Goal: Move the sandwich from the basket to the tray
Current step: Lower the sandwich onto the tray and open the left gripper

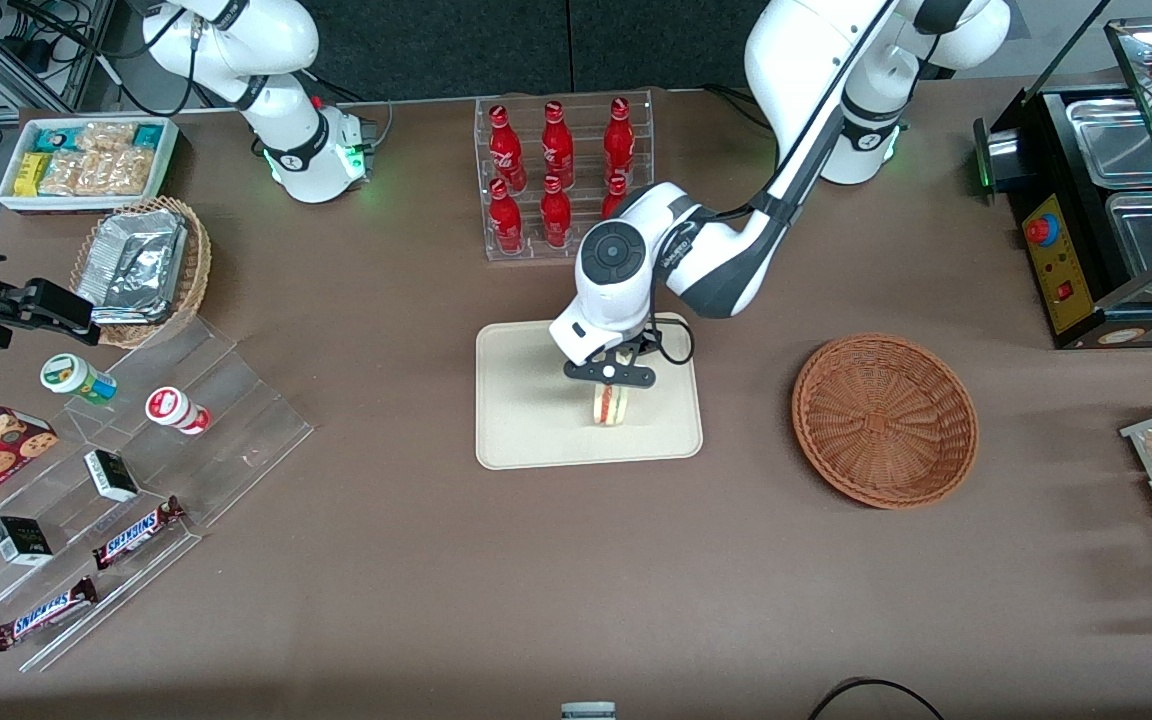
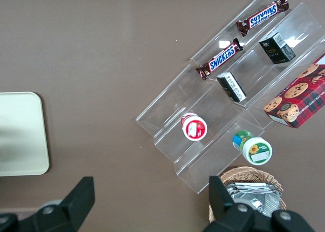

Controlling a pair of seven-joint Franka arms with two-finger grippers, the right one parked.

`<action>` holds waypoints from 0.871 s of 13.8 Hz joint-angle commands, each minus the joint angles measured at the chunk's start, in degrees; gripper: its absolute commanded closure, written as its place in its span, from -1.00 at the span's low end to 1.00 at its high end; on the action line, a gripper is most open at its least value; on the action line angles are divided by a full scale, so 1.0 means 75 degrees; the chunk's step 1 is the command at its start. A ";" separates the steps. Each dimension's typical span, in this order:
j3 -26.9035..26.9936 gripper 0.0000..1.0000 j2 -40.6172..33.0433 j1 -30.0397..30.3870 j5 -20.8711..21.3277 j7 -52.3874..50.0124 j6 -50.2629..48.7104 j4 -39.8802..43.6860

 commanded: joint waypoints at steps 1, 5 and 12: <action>0.0013 1.00 0.0317 -0.0040 -0.0041 -0.0705 0.0266 0.0230; 0.0013 1.00 0.0434 -0.0063 0.0029 -0.1259 0.0303 0.0242; 0.0025 1.00 0.0610 -0.0181 0.0135 -0.1401 0.0396 0.0324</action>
